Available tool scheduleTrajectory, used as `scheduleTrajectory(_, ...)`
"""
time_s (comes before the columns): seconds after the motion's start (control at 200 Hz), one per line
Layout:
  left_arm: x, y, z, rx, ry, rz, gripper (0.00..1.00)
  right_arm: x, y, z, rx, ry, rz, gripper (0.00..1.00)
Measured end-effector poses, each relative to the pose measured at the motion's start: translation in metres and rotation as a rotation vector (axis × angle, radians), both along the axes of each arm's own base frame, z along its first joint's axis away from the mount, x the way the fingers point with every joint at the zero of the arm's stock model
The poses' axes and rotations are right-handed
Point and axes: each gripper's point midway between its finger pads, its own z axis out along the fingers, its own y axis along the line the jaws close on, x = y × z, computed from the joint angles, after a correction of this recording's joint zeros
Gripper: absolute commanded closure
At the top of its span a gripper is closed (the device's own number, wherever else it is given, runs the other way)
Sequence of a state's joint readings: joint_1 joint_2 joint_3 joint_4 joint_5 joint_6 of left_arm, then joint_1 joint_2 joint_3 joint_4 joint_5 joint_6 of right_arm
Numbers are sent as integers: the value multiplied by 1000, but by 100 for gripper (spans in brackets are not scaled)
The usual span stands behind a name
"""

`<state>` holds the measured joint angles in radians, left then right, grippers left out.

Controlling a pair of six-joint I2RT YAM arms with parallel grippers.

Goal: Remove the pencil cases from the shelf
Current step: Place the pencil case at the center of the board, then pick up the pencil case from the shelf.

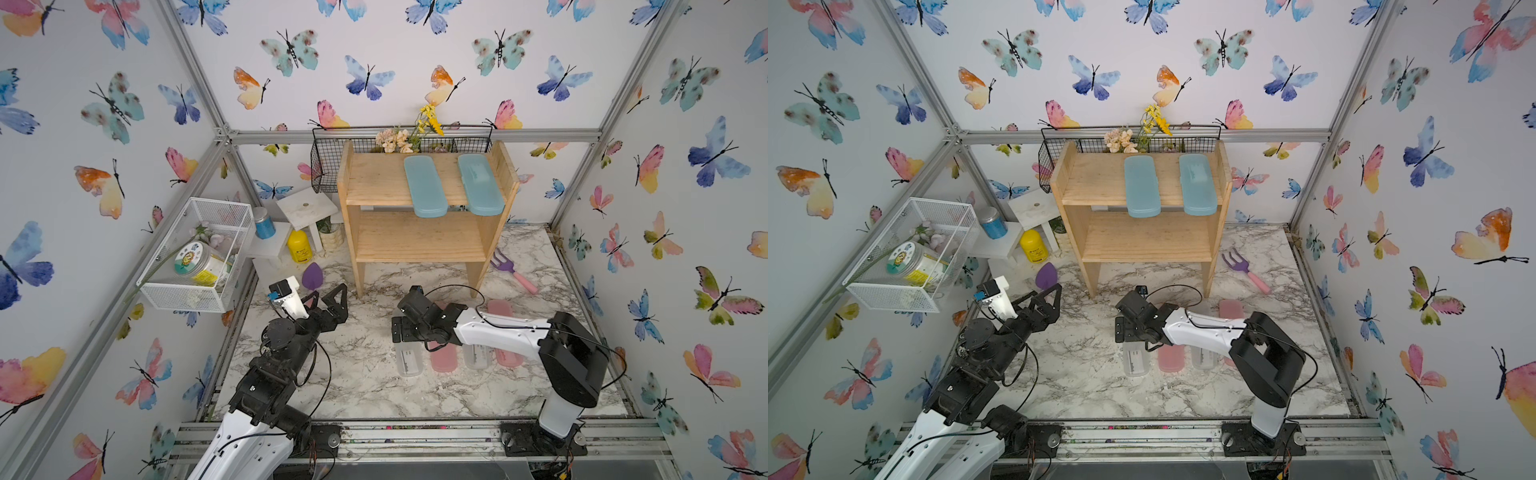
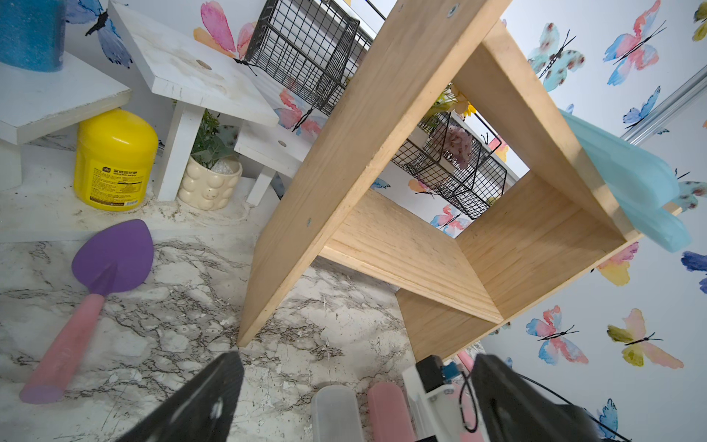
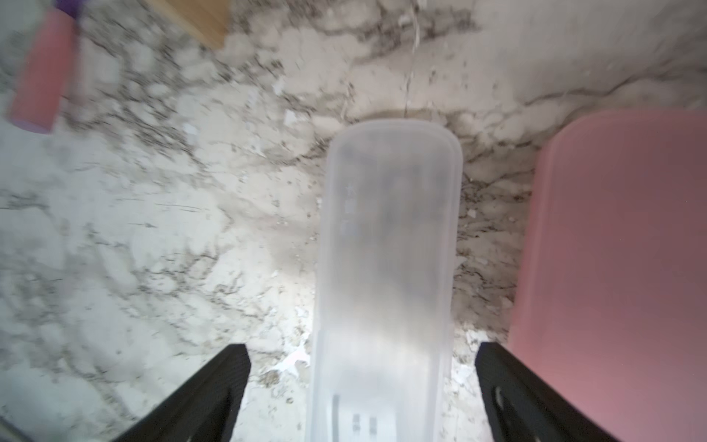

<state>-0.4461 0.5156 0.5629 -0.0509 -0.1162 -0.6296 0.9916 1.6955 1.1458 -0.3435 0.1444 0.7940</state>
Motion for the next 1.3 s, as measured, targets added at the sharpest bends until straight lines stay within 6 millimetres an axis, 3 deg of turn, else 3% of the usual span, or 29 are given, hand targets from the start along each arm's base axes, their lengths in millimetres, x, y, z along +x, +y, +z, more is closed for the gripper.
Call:
scheduleTrajectory(0.09, 4, -10, 5, -48, 17, -39, 1, 3, -12, 57, 81, -123, -9, 1)
scheduleTrajectory(0.185, 11, -30, 22, -107, 33, -123, 1, 1, -40, 114, 152, -265, -45, 1)
scheduleTrajectory(0.25, 18, -52, 46, -168, 42, -217, 1, 3, -62, 138, 163, -328, -87, 1)
scheduleTrajectory(0.315, 24, -72, 64, -218, 51, -291, 1, 7, -84, 149, 149, -358, -137, 1)
scheduleTrajectory(0.481, 25, -123, 109, -318, 44, -468, 1, 22, -141, 144, 60, -340, -251, 1)
scheduleTrajectory(0.621, 36, -152, 138, -430, 51, -561, 1, 31, -177, 140, 11, -310, -314, 1)
scheduleTrajectory(0.826, 68, -180, 160, -513, 87, -590, 1, 24, -178, 135, 5, -276, -269, 1)
scheduleTrajectory(1.071, 84, -192, 172, -540, 101, -595, 0, 18, -176, 128, 14, -253, -242, 1)
scheduleTrajectory(1.297, 96, -201, 169, -543, 135, -588, 13, 15, -176, 125, 18, -242, -233, 1)
